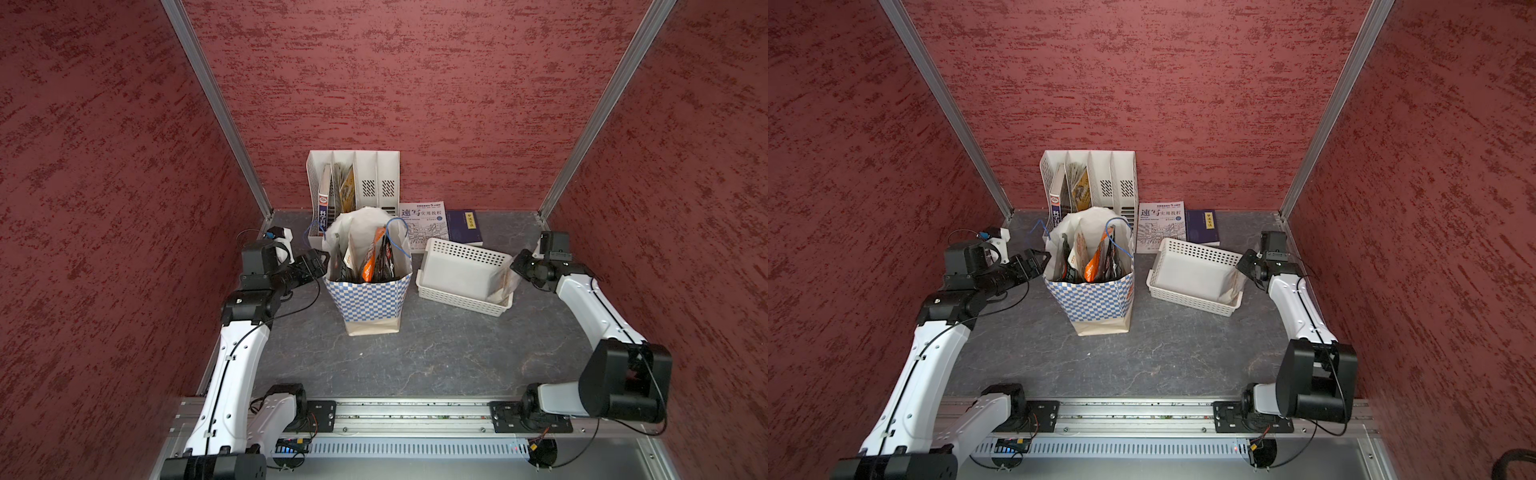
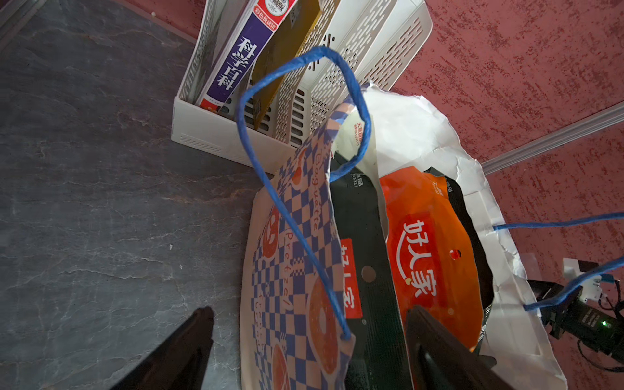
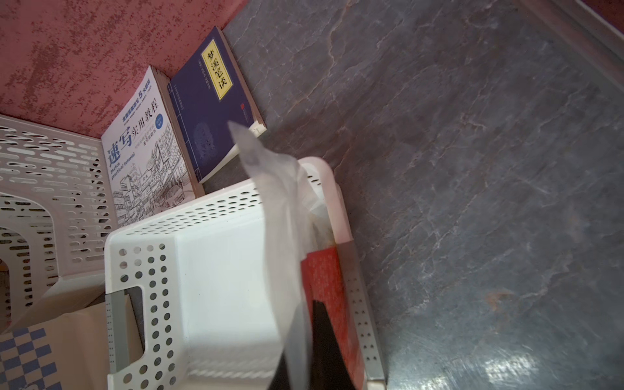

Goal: Place the condiment packets inside the bag
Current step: Pick up the condiment packet from the storage box, then place the condiment packet in the paper bag.

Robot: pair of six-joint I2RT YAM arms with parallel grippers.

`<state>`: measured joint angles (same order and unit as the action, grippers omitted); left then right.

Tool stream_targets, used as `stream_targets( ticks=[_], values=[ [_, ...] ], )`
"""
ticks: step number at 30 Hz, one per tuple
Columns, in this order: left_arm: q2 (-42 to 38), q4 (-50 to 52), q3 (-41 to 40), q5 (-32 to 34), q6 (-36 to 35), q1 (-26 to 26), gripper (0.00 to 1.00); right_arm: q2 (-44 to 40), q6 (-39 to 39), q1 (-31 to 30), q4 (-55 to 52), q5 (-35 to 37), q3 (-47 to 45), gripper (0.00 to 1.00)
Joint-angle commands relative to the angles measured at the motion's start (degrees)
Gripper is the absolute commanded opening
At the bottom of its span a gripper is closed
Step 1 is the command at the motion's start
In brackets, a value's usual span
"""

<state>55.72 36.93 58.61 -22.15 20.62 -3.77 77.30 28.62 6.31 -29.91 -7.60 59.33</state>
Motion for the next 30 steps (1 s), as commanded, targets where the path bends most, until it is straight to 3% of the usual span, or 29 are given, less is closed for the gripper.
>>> stream_targets(
  ticks=[1, 6, 11, 21, 25, 30],
  values=[
    [1.4, -2.1, 2.7, -4.4, 1.2, -0.4, 0.86, -7.4, -4.5, -2.5, -1.0, -2.8, 5.7, 0.00],
    [5.2, -2.3, 5.7, -6.0, 1.5, -0.2, 0.81, -12.7, -7.7, -11.0, -8.5, -7.8, 19.8, 0.00],
    [7.6, -2.2, 6.5, -7.1, 1.3, 0.1, 0.73, -10.5, -7.3, -22.4, -9.3, -11.7, 36.0, 0.00],
    [7.3, -2.9, 3.4, -7.5, 1.7, 0.7, 0.55, 8.9, -7.4, -43.8, -2.3, -14.5, 63.6, 0.00],
    [7.6, -2.8, 2.6, -7.3, 1.3, 0.8, 0.50, 17.4, -6.0, -47.6, -0.7, -14.2, 70.8, 0.00],
    [7.5, -3.0, 1.4, -7.0, 0.7, 0.8, 0.44, 24.7, -1.4, -49.4, 3.8, -13.8, 73.5, 0.00]
  ],
)
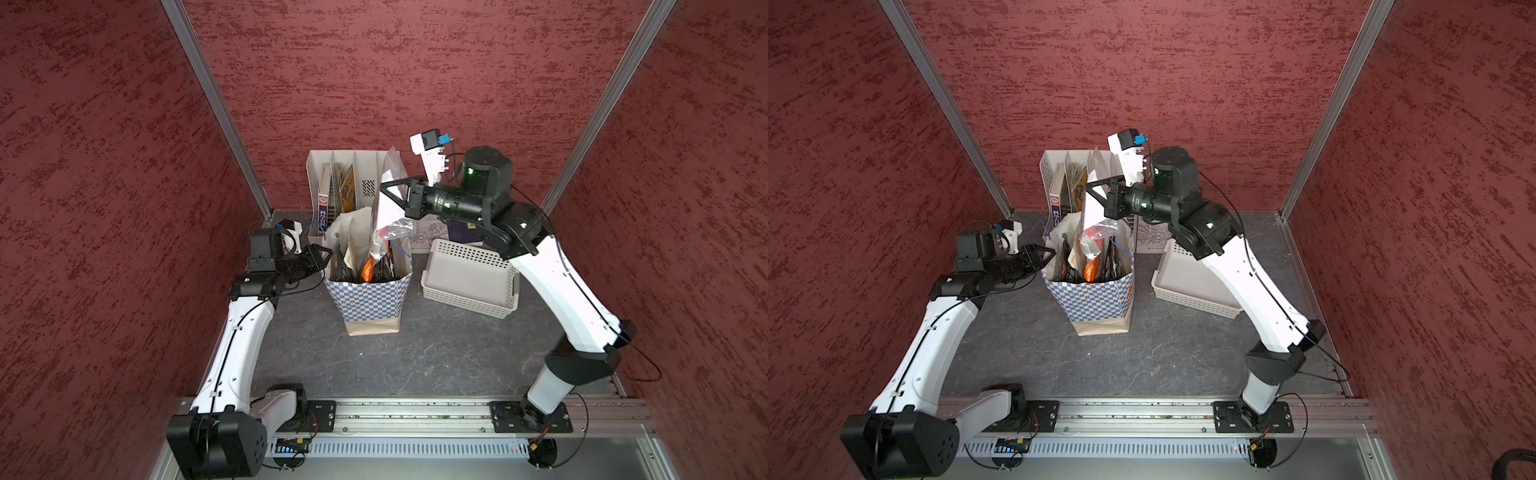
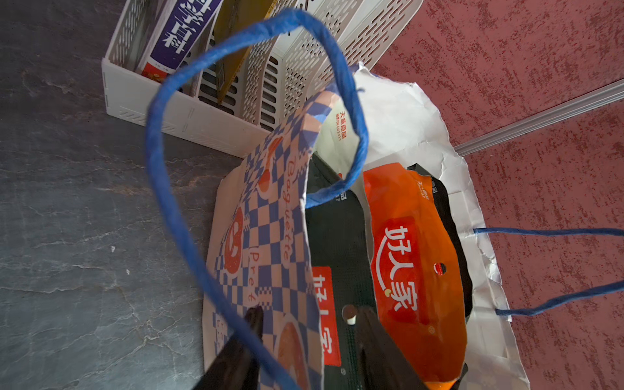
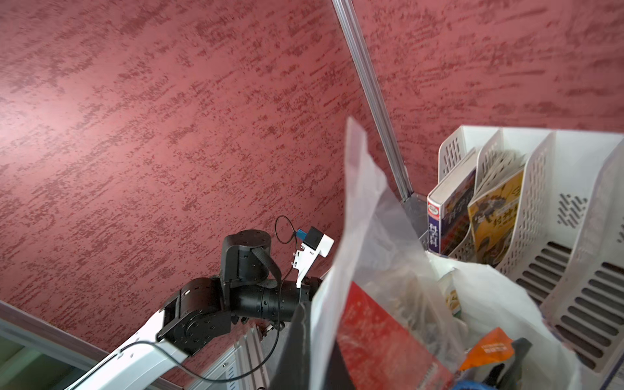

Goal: Place the condiment packets inside the bag
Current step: Place the condiment packet in the paper bag.

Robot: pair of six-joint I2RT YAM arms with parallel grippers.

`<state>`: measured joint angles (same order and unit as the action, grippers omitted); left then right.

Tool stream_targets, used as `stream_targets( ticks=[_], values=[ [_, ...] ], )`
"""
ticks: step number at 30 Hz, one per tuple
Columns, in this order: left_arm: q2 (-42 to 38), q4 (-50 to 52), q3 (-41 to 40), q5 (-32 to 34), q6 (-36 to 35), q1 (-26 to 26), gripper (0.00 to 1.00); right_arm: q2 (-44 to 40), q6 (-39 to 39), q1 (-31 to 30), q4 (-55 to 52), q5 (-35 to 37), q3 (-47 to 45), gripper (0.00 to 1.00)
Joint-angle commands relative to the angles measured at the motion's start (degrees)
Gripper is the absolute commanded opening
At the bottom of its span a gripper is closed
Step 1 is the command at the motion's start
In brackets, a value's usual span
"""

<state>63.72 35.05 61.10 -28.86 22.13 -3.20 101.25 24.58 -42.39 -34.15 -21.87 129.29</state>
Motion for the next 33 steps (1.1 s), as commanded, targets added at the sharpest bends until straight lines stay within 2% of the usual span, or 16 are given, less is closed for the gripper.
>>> stream_targets(
  ticks=[1, 10, 17, 23, 29, 33],
  values=[
    [-0.5, -1.3, -1.3, -0.4, -0.9, 0.1, 0.43, 2.0, 3.4, -0.8, 8.8, 0.9, 3.7, 0.00],
    [-1.2, -2.2, -2.6, -2.1, -1.3, 0.2, 0.18, 9.0, 5.4, -1.5, 10.8, 5.8, 3.2, 0.00],
    [-0.9, -3.4, -3.3, -3.6, -0.9, 0.2, 0.00, 4.1, 7.9, -1.9, 14.6, 11.5, -9.5, 0.00],
    [-0.8, -4.3, -3.3, -4.9, -0.3, 0.4, 0.00, 1.6, 11.0, -2.2, 14.6, 12.9, -16.8, 0.00],
    [-0.6, -5.1, -2.7, -6.3, 0.6, 0.9, 0.00, 3.7, 18.7, -2.7, 13.7, 12.4, -18.8, 0.00],
    [-0.6, -5.3, -2.2, -6.4, 0.8, 1.4, 0.00, 5.1, 20.9, -4.5, 11.3, 15.5, -17.6, 0.00]
  ],
)
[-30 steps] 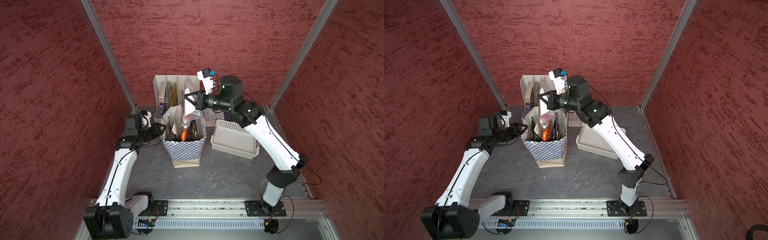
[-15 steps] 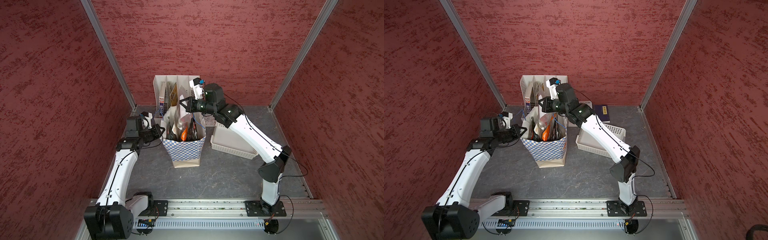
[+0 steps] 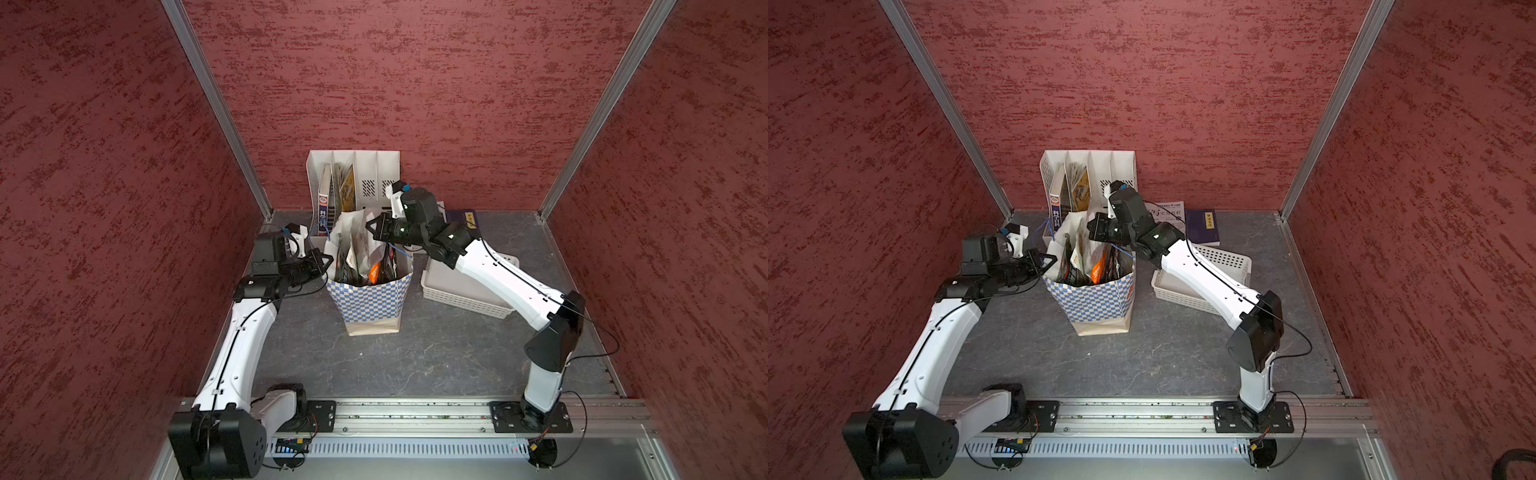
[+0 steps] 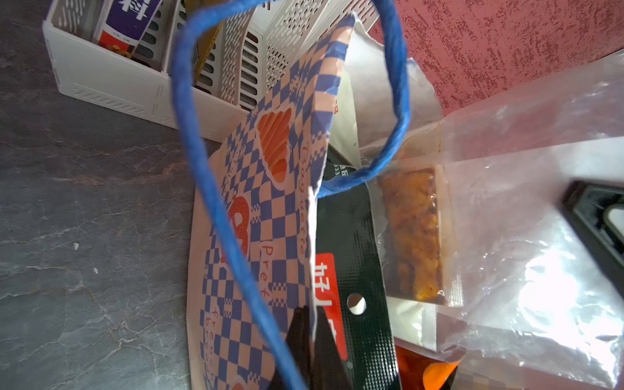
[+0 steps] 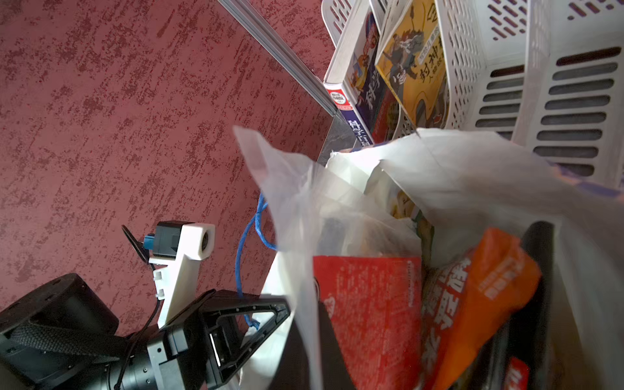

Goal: Place the condiment packets inside the bag
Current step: Place the condiment packet in the paper bag.

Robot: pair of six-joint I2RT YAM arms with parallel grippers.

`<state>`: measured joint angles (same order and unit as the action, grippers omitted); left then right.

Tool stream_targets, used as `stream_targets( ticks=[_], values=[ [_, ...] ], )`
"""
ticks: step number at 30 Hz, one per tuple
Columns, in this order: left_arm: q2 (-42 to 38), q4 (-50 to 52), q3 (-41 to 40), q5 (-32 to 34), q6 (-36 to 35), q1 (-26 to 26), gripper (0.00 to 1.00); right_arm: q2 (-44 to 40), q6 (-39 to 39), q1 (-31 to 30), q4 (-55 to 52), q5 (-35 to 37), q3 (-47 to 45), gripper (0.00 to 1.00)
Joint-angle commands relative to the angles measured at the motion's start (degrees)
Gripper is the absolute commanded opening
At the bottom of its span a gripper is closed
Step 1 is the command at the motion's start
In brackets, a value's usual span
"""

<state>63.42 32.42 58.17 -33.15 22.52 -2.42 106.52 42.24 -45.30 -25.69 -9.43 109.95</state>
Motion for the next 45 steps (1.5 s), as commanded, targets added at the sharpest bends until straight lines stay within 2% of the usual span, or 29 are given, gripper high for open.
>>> stream_targets(
  ticks=[1, 6, 11, 15, 17, 22, 26, 30, 35, 36, 37, 39, 40, 41, 42, 45],
  values=[
    [-0.3, -2.6, 0.8, -2.1, 0.5, 0.8, 0.00, 0.2, 3.3, -1.8, 1.9, 4.1, 2.2, 0.00],
    [-0.3, -2.6, 0.7, -2.1, 0.4, 1.0, 0.00, 2.3, 6.2, -2.8, -1.2, 6.4, 2.7, 0.00],
    [-0.1, -2.5, 0.8, -2.1, 0.3, 1.2, 0.00, 3.7, 4.7, -3.9, -3.7, 10.9, 3.1, 0.00],
    [0.0, -2.5, 0.8, -1.9, 0.3, 1.2, 0.00, 4.5, 3.4, -4.0, -3.7, 12.4, 2.4, 0.13],
    [0.0, -2.5, 0.8, -1.7, 0.3, 1.2, 0.00, 5.1, 2.6, -4.0, -3.8, 12.0, 3.2, 0.15],
    [0.6, -3.0, 1.3, -1.9, 0.9, 1.7, 0.00, 7.5, -0.4, -4.3, -6.4, 11.5, 8.0, 0.08],
    [0.9, -3.6, 1.9, -1.3, 1.1, 3.3, 0.00, 10.5, -2.2, -5.3, -9.2, 11.2, 12.1, 0.06],
    [1.0, -3.0, 2.4, -0.2, 0.7, 4.2, 0.00, 11.0, -2.9, -5.4, -10.0, 13.5, 11.4, 0.00],
    [0.7, -2.6, 2.2, 1.7, 0.3, 4.1, 0.00, 10.8, -5.1, -5.2, -10.1, 17.0, 11.2, 0.00],
    [0.5, -2.5, 2.2, 1.9, 0.3, 4.1, 0.04, 10.7, -5.9, -5.2, -10.1, 17.2, 11.6, 0.00],
    [0.0, -2.4, 2.2, 2.5, 0.2, 4.1, 0.17, 10.5, -6.7, -5.2, -10.1, 17.4, 12.1, 0.00],
    [-1.5, -2.6, 1.9, 4.3, 0.2, 4.1, 0.28, 9.8, -9.2, -5.2, -9.9, 17.8, 13.0, 0.07],
    [-2.9, -3.0, 1.7, 5.9, 0.1, 4.1, 0.37, 9.2, -10.9, -5.2, -9.7, 18.0, 13.3, 0.12],
    [-4.2, -3.5, 1.6, 7.8, -0.1, 4.1, 0.55, 8.5, -12.7, -5.2, -9.5, 18.4, 13.6, 0.16],
    [-5.7, -3.8, 1.5, 9.7, -0.5, 4.0, 0.67, 7.6, -15.0, -5.1, -9.3, 18.3, 13.7, 0.23],
    [-10.9, -4.9, 1.7, 17.9, -2.6, 3.9, 0.96, 4.0, -21.2, -4.6, -8.8, 17.8, 12.8, 0.43]
  ],
)
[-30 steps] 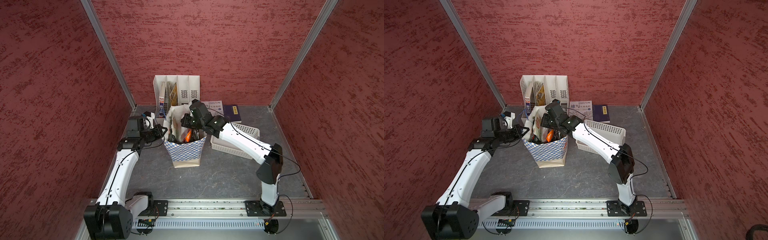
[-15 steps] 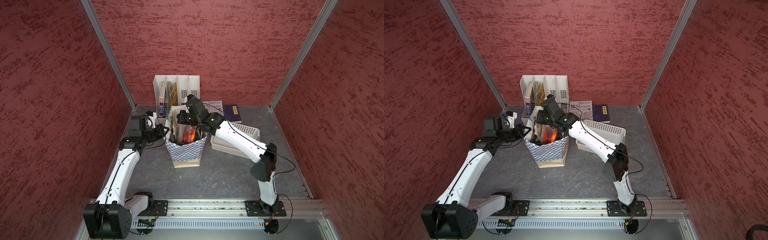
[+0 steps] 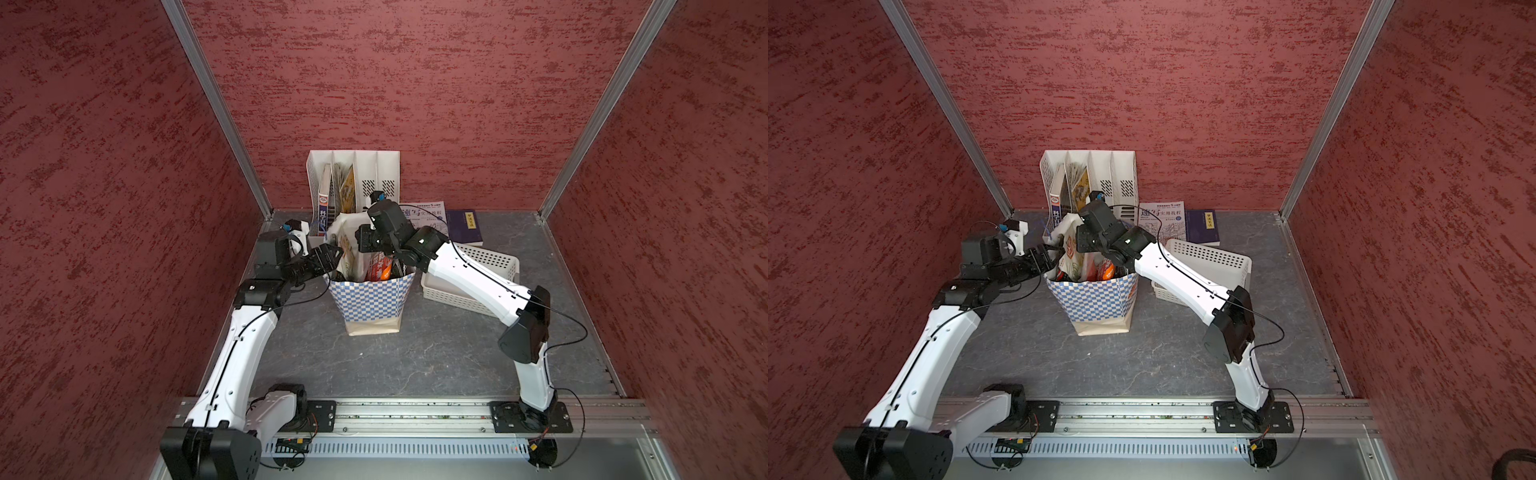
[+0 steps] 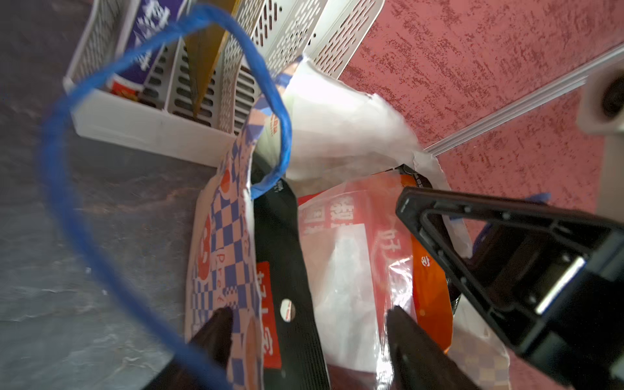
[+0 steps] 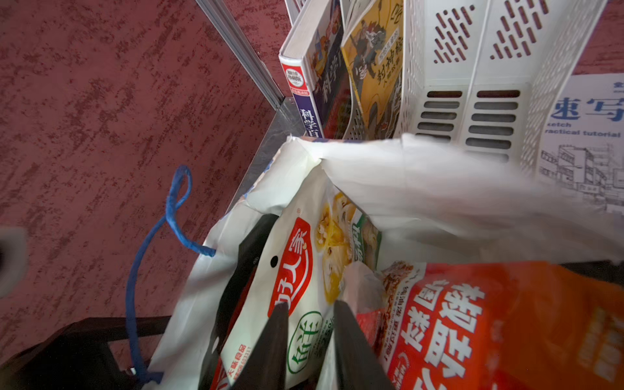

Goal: Place the condiment packets inside the bag
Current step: Place the condiment packet in the paper bag, then reset both arms

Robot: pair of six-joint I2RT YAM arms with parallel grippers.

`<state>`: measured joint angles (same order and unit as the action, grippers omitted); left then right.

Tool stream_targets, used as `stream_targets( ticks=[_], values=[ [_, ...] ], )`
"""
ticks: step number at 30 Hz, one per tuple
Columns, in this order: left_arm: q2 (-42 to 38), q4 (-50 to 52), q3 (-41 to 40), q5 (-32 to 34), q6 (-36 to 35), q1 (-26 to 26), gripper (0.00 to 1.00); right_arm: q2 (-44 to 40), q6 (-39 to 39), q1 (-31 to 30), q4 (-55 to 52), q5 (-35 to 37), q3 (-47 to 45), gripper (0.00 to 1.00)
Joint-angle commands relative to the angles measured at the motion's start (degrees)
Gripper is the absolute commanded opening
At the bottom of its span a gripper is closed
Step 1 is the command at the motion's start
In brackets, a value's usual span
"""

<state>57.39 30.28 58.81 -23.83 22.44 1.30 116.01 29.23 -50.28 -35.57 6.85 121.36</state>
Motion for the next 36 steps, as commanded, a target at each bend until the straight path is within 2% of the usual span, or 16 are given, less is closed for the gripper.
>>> stream_targets(
  ticks=[1, 4, 6, 7, 9, 13, 15, 17, 19, 22, 25, 29, 36],
  values=[
    [-6.7, -3.2, 0.9, 11.7, -3.3, 0.3, 1.00, -7.1, -10.9, 0.6, 1.3, 1.6, 0.6, 0.51],
    [-11.7, -5.6, -0.5, 20.7, -5.9, 0.1, 1.00, -13.9, -17.3, 2.2, 2.8, 2.1, -5.1, 0.74],
    [-14.5, -8.3, -2.5, 26.9, -6.8, -0.2, 1.00, -20.2, -20.5, 5.1, 5.2, 1.6, -13.4, 0.92],
    [-15.0, -9.8, -3.7, 29.6, -7.1, -0.6, 1.00, -24.0, -21.6, 6.9, 6.7, 0.3, -17.0, 0.97],
    [-14.6, -12.8, -6.1, 32.9, -7.4, -1.8, 1.00, -31.0, -22.1, 12.0, 9.3, -3.1, -25.7, 0.98],
    [-9.8, -19.0, -12.4, 33.8, -7.5, -4.9, 1.00, -45.5, -24.0, 27.1, 15.9, -14.4, -46.0, 0.98],
    [-6.8, -26.1, -17.2, 33.0, -9.5, -5.4, 1.00, -51.0, -26.6, 33.7, 18.6, -13.3, -54.8, 0.98],
    [-3.5, -34.7, -22.8, 32.3, -12.2, -5.5, 1.00, -55.7, -26.2, 41.4, 21.3, -13.9, -63.1, 0.98],
    [0.3, -44.8, -27.8, 31.1, -14.9, -5.4, 1.00, -59.1, -27.3, 46.5, 26.2, -13.6, -71.4, 0.98],
    [6.3, -55.9, -32.9, 28.5, -18.2, -5.6, 1.00, -62.0, -30.0, 49.9, 35.3, -10.9, -83.2, 0.98],
    [11.9, -65.2, -35.8, 25.7, -20.9, -5.7, 1.00, -61.2, -31.3, 51.2, 44.1, -10.6, -90.8, 0.98],
    [17.4, -69.0, -36.2, 20.2, -20.2, -6.1, 1.00, -56.0, -33.0, 51.2, 52.9, -11.1, -95.4, 0.98],
    [30.5, -96.9, -45.3, 15.4, -22.8, -5.2, 1.00, -46.9, -32.6, 51.2, 71.4, -11.4, -102.0, 0.98]
  ],
)
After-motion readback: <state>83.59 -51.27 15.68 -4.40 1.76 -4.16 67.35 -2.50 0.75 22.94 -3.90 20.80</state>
